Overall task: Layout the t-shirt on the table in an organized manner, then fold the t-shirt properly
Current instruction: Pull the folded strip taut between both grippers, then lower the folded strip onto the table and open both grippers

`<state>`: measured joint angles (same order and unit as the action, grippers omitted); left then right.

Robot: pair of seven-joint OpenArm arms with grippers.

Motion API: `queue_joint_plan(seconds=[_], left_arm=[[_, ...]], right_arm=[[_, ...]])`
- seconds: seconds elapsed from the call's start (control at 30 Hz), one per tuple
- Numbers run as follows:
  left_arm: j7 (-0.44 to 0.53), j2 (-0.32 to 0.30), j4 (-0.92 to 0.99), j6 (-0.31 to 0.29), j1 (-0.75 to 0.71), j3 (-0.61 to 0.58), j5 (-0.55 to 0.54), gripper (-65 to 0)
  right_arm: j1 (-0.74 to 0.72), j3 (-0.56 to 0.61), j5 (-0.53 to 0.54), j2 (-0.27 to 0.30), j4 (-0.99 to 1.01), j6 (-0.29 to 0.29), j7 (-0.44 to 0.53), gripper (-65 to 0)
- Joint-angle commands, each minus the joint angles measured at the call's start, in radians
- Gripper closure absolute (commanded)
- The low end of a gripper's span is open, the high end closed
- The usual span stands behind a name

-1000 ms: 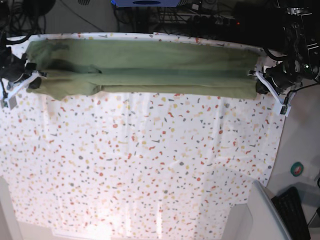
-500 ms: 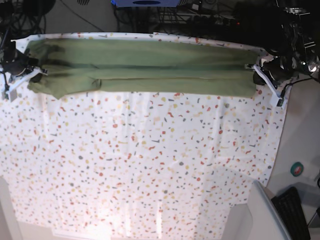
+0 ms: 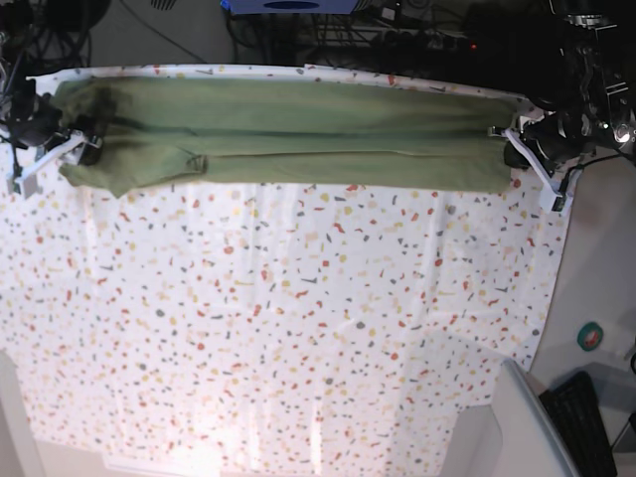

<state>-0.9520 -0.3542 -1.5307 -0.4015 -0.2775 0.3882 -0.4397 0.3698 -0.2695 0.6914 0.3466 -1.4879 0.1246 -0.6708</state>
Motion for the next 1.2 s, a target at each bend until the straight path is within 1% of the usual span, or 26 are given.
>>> queue_joint_plan(seconds=[0.0,0.07,0.13,0.17,0.23,0.27,0.3,0.37,0.4,0.43,0.47,0.5,0.53,0.57,0.63,0.67,0.7,0.73,0.83,0.87,1.0,1.07,1.17], left_arm=[[0.014,-0.018,-0.02,-0.004,0.005,0.016,-0.005,-14.6],[0.011,-0.016,-0.024,-0.004,0.005,0.05,-0.008,-26.5],[0.011,-0.01,-0.049,-0.004,0.005,0.084,-0.011,-38.5],[0.011,-0.01,-0.064,-0.004,0.005,0.102,-0.012,-43.3],[0.009,-0.007,-0.095,-0.004,0.005,0.14,-0.014,-50.0],[0.009,-0.003,-0.11,-0.004,0.004,0.162,-0.014,-52.2],[0.009,0.007,-0.121,-0.004,0.004,0.182,-0.014,-52.8],[0.009,0.027,-0.147,-0.004,0.004,0.22,-0.014,-52.3],[0.009,0.039,-0.159,-0.006,0.004,0.231,-0.015,-52.2],[0.009,0.051,-0.17,-0.006,0.004,0.232,-0.015,-51.0],[0.009,0.068,-0.178,-0.006,0.004,0.229,-0.015,-47.2],[0.009,0.085,-0.179,-0.006,0.004,0.219,-0.015,-42.3],[0.009,0.105,-0.175,-0.006,0.004,0.2,-0.015,-34.2],[0.011,0.119,-0.169,-0.006,0.004,0.174,-0.015,-24.4],[0.015,0.139,-0.155,-0.006,0.004,0.114,-0.012,-3.6],[0.015,0.146,-0.144,-0.006,0.005,0.087,-0.008,0.0],[0.017,0.152,-0.133,-0.006,0.007,0.064,-0.006,0.0],[0.017,0.16,-0.118,-0.004,0.01,0.045,-0.006,0.0],[0.018,0.168,-0.077,-0.004,0.011,-0.001,-0.005,0.0],[0.023,0.168,-0.069,-0.004,0.011,-0.008,-0.005,0.0],[0.097,0.162,-0.037,-0.004,-0.01,-0.022,-0.005,0.0],[0.106,0.16,0.002,-0.004,-0.01,-0.022,-0.005,0.0],[0.109,0.142,0.049,-0.004,-0.01,-0.024,-0.005,0.0]], right_arm=[[0.013,-0.018,0.012,0.018,-0.026,0.002,0.015,-37.1],[0.034,-0.061,0.012,0.012,-0.067,0.002,0.015,-36.6],[0.053,-0.107,0.007,-0.021,-0.124,0.002,0.015,-36.6],[0.061,-0.141,0.006,-0.033,-0.159,0.002,0.015,-36.6],[0.071,-0.176,0.006,-0.053,-0.216,0.002,0.015,-36.9],[0.071,-0.178,0.006,-0.056,-0.239,0.002,0.015,-37.2],[0.067,-0.176,0.006,-0.054,-0.254,0.004,0.015,-37.2],[0.042,-0.158,0.006,-0.054,-0.262,0.004,0.013,-37.1],[0.022,-0.129,0.004,-0.054,-0.259,0.004,0.013,-36.9],[0.008,-0.106,0.004,-0.053,-0.256,0.004,0.013,-36.9],[-0.002,-0.089,0.004,-0.053,-0.248,0.004,0.013,-36.8],[-0.007,-0.073,0.004,-0.053,-0.237,0.004,0.013,-36.2],[-0.021,-0.061,0.004,-0.053,-0.225,0.004,0.013,-33.5],[-0.035,-0.053,0.004,-0.056,-0.204,0.004,0.015,-28.2],[-0.065,-0.04,0.004,-0.057,-0.147,0.004,0.018,-15.6],[-0.088,-0.027,0.004,-0.057,-0.113,0.004,0.018,-8.6],[-0.107,-0.015,0.004,-0.056,-0.084,0.004,0.016,-3.2],[-0.119,-0.001,0.004,-0.054,-0.058,0.004,0.015,0.0],[-0.119,0.023,0.004,-0.054,-0.049,0.004,0.015,0.0],[-0.096,0.023,0.004,-0.054,-0.066,0.004,0.013,0.0],[-0.027,0.025,0.006,-0.06,-0.112,0.004,0.015,0.0],[-0.021,0.025,0.004,-0.06,-0.081,0.004,0.016,0.0],[-0.021,0.025,0.004,-0.056,-0.01,0.004,0.018,0.0]])
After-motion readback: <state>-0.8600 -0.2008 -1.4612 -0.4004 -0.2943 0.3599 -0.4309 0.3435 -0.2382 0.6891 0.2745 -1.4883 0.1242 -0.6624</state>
